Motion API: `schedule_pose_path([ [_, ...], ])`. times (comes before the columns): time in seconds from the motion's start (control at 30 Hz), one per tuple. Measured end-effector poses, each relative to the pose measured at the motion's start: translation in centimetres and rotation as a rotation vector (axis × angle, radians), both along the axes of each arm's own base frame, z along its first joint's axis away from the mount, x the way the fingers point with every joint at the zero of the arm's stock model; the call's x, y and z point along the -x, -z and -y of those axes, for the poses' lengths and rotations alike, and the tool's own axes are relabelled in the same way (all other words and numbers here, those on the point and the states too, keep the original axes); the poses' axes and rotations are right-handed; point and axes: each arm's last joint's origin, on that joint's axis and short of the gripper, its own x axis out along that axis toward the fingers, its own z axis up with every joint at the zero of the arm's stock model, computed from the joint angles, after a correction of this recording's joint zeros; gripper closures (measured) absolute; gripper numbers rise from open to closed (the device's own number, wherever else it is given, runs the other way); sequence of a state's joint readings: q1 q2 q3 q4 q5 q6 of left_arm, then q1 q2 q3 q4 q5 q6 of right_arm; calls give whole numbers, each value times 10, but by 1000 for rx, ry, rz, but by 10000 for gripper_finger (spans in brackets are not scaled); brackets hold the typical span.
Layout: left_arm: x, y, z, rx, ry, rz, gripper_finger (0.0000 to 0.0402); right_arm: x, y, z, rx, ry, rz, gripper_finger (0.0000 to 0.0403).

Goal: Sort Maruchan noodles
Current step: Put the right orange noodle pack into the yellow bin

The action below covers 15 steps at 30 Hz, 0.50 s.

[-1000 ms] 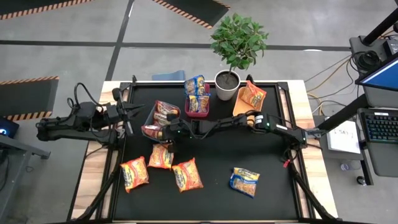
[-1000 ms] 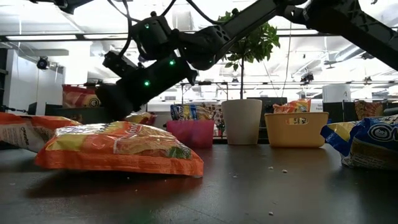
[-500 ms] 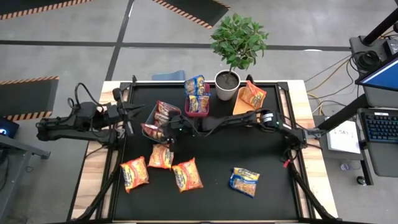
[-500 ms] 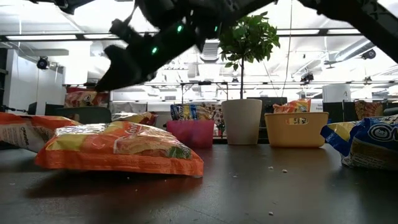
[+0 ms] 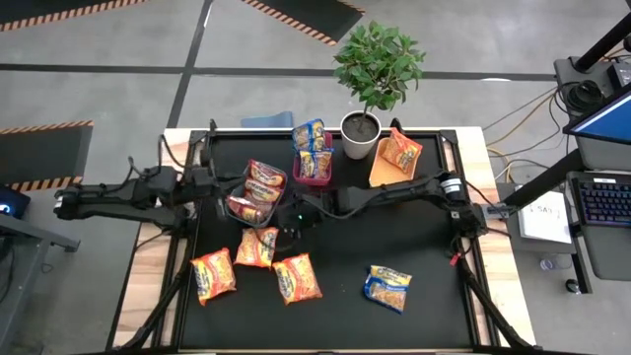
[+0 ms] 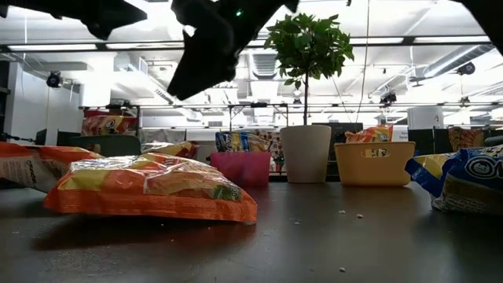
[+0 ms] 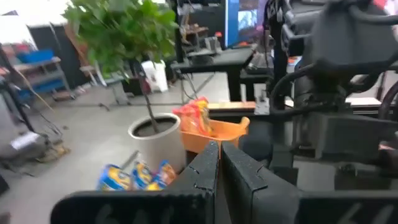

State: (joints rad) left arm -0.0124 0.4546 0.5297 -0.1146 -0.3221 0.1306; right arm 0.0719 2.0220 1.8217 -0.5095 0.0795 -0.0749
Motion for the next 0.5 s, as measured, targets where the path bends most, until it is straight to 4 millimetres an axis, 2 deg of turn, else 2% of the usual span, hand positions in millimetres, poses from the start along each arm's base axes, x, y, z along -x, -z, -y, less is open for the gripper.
schedule_pose_path([
  [0.2, -11, 4, 3, 94, 81, -11, 401, 11, 16, -33, -75, 1, -5, 193],
  [0.37, -19, 3, 3, 152, 99, 16, 401, 15, 37, -64, -157, -32, 8, 193],
  [0.5, -23, 2, 4, 176, 101, 39, 401, 20, 48, -81, -258, -55, 12, 208],
])
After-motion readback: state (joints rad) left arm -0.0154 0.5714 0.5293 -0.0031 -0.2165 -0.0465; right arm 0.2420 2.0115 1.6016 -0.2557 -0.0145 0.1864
